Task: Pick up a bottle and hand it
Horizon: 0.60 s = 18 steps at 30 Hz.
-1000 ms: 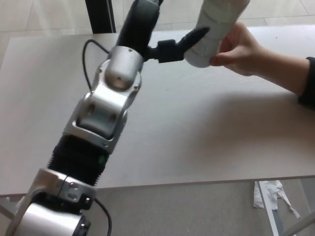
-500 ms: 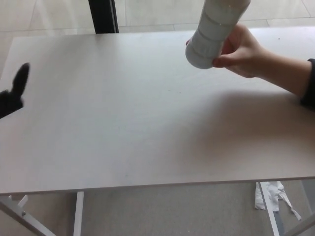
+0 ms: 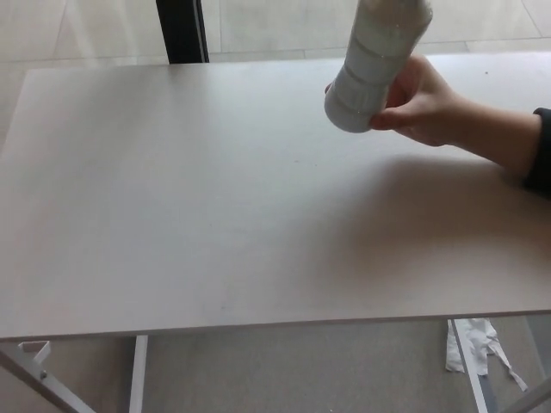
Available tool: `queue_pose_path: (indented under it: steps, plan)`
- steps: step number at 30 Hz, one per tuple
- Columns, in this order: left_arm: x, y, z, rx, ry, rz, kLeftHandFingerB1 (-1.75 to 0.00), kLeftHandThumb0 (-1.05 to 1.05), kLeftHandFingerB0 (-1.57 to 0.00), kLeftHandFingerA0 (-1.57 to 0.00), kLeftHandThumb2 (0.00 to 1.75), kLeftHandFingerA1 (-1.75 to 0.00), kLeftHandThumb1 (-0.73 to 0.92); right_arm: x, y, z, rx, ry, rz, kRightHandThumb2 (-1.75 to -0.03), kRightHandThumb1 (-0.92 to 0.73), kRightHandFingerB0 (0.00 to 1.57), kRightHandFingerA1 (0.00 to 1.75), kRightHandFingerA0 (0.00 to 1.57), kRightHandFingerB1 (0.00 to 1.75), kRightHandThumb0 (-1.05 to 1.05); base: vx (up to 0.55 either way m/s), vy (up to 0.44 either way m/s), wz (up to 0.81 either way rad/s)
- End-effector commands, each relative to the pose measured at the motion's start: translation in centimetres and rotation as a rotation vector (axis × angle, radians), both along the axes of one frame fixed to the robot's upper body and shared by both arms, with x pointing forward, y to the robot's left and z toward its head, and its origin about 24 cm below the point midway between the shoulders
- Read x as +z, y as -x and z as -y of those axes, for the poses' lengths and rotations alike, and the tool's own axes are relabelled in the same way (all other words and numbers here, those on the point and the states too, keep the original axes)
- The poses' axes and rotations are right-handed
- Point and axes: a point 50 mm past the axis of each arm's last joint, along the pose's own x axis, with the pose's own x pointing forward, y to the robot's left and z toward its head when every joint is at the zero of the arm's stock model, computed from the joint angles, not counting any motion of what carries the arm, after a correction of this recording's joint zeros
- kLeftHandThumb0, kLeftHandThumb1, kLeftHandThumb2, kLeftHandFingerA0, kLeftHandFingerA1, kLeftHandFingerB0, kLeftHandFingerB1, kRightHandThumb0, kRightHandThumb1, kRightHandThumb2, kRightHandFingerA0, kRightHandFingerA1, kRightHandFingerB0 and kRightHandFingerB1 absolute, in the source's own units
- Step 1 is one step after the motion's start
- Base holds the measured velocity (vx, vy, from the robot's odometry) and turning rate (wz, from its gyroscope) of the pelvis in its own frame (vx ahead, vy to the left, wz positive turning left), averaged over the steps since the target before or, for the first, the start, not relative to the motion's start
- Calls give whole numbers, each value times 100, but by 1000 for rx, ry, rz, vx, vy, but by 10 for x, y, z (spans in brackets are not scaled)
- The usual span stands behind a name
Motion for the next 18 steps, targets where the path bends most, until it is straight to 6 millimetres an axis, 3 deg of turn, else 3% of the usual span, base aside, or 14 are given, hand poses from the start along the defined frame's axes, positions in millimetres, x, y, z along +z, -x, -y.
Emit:
queue_pose_path:
  steps: [1,2,3,4,5,6,7,8,10,11,15,16,17,18]
  plan:
    - [-55,30,-16,12,278,-228,-29,-80,-3,-2,87,-54,46,11,15,26,-45,25,4,-58,-60,44,75,63,38,-41,0,0,0]
    - [-69,30,-11,-5,280,-306,-37,-85,-7,-6,57,-68,56,11,16,26,-42,23,6,-58,-60,44,74,59,38,-41,0,0,0]
    - [-71,29,-10,-8,280,-313,-37,-85,-7,-6,57,-68,56,11,16,27,-44,24,7,-58,-60,44,74,59,38,-41,0,0,0]
    - [-91,30,3,-52,355,-365,-43,-78,-5,-14,82,-65,43,11,17,29,-52,12,7,-58,-60,44,70,62,38,-41,0,0,0]
    - [-101,31,9,-73,373,-395,-41,-77,-9,-17,57,-68,55,11,17,29,-57,6,8,-58,-60,45,71,64,37,-41,0,0,0]
    - [-109,32,16,-116,364,-486,-48,-76,-7,-18,83,-65,45,10,17,28,-53,5,8,-58,-61,44,77,67,38,-40,0,0,0]
    - [-110,32,16,-121,363,-496,-48,-76,-7,-18,83,-65,45,10,17,28,-53,5,8,-58,-61,44,77,67,38,-40,0,0,0]
    - [-110,32,20,-251,363,-581,-39,-74,-30,-22,58,-65,57,10,17,29,-51,8,5,-58,-60,45,81,70,37,-40,0,0,0]
    - [-110,30,22,-341,377,-618,-40,-72,-46,-33,61,-57,52,10,15,28,-42,14,2,-58,-61,45,86,73,36,-42,0,0,0]
    - [-109,30,22,-348,377,-601,-38,-73,-50,-36,58,-58,58,10,14,28,-40,18,0,-58,-60,45,85,69,36,-43,0,0,0]
    - [-107,29,21,-304,369,-548,-40,-72,-47,-42,58,-64,58,8,15,28,-48,14,-5,-58,-61,45,74,57,38,-43,0,0,0]
    - [-108,35,19,-293,377,-544,-39,-73,-47,-44,59,-62,60,7,18,29,-57,7,-9,-58,-60,46,93,71,38,-43,0,0,0]
    - [-108,36,18,-301,369,-555,-39,-73,-47,-44,59,-62,60,6,18,29,-60,-1,-3,-58,-60,46,93,71,38,-43,0,0,0]
    - [-109,38,18,-296,373,-558,-39,-70,-46,-43,58,-60,60,6,19,29,-59,-8,1,-84,-45,38,84,68,52,-49,0,0,0]
